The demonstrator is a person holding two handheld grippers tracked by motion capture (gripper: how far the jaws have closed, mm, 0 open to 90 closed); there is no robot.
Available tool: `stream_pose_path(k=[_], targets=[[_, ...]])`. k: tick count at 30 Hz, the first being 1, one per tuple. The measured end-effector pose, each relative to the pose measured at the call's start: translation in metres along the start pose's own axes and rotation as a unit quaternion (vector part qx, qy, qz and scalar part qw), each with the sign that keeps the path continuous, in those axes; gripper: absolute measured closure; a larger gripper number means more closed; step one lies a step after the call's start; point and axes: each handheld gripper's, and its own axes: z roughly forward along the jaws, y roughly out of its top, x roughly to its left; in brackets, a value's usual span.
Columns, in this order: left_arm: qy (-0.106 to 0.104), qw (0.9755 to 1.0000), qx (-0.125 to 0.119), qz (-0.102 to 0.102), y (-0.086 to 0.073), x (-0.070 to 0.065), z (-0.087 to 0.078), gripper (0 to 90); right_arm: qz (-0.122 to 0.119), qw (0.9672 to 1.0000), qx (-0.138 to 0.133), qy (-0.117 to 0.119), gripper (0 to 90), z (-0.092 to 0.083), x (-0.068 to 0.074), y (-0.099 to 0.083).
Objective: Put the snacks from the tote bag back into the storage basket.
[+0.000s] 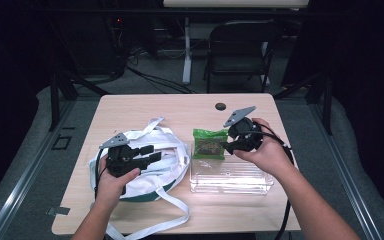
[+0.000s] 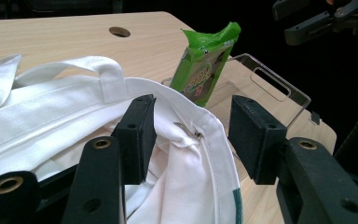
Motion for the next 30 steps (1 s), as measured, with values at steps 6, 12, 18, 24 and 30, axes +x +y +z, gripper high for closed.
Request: stream_pose_path(k=[6, 12, 18, 24, 30], targets=[[0.001, 1.0000, 0.001, -0.001, -0.001, 0.001, 0.000, 50.5, 0.029, 0.9994, -0.014, 0.014, 56.3, -0.005, 0.009, -0.007], [0.002, 1.0000, 0.002, -0.002, -0.001, 0.001, 0.000, 50.5, 0.034, 0.9992, -0.015, 0.014, 58.8, -0.003, 0.019, -0.016], [0.002, 1.0000, 0.002, -0.003, -0.001, 0.002, 0.000, 50.5, 0.039, 0.9989, -0.023, 0.014, 59.1, -0.002, 0.024, -0.024], [0.004, 1.0000, 0.003, -0.006, -0.002, 0.004, 0.000, 50.2, 0.042, 0.9986, -0.029, 0.008, 59.0, 0.000, 0.031, -0.039], [0.004, 1.0000, 0.004, -0.008, -0.003, 0.004, 0.000, 50.2, 0.055, 0.9975, -0.043, 0.013, 58.9, 0.003, 0.040, -0.054]])
